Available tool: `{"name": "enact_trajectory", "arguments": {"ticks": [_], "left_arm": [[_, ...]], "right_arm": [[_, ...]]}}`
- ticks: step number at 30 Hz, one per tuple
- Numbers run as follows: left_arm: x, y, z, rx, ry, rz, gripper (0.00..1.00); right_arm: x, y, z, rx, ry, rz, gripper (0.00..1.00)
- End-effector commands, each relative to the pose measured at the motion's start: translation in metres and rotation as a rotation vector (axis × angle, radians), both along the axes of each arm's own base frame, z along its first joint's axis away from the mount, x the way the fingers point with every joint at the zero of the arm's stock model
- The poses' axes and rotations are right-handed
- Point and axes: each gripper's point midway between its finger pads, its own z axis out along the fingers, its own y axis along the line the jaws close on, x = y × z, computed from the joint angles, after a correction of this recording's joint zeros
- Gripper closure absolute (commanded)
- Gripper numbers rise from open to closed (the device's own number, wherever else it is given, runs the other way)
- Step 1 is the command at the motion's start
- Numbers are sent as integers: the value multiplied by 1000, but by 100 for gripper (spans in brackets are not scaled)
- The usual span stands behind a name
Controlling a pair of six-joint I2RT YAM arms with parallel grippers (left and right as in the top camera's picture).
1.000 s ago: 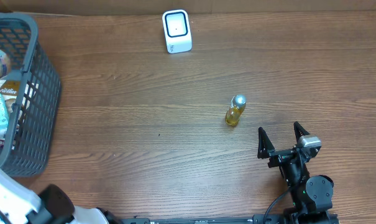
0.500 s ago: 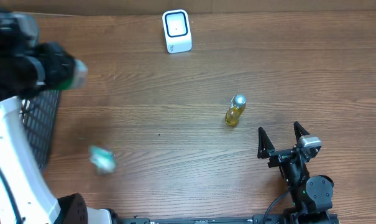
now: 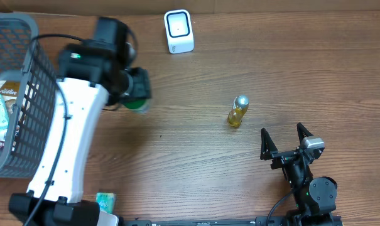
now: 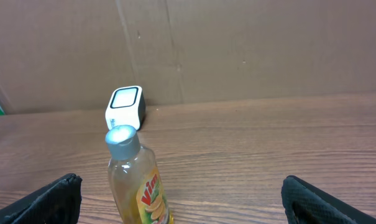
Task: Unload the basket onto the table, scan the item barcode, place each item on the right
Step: 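Lift the green-lidded jar out and carry it right toward the bottle, then set the jar down left of the bottle and open the left gripper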
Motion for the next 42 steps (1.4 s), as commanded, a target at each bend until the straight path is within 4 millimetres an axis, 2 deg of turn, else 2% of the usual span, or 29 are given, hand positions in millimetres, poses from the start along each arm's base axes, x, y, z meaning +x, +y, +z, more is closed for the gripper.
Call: {"name": "enact_trajectory", "arguments": {"ticks": [1, 7, 12, 15, 24, 33, 42], "left_arm": [[-7, -21, -17, -16, 31, 67, 49], [-25, -58, -67, -43, 105, 182, 52], [-41, -75, -105, -45, 138, 292, 55], [-51, -83, -120, -53, 159, 360, 56], [-62, -91, -133, -39, 153, 483, 53], [-55, -105, -141, -45, 80, 458, 53], [-55, -118, -168, -12, 109, 431, 53]], "right_arm": [[0, 1, -2, 1, -1, 6, 0], [0, 1, -2, 1, -1, 6, 0], [0, 1, -2, 1, -1, 6, 0], [0, 1, -2, 1, -1, 6, 0], [0, 1, -2, 1, -1, 6, 0], [0, 1, -2, 1, -1, 6, 0], [0, 1, -2, 1, -2, 6, 0]]}}
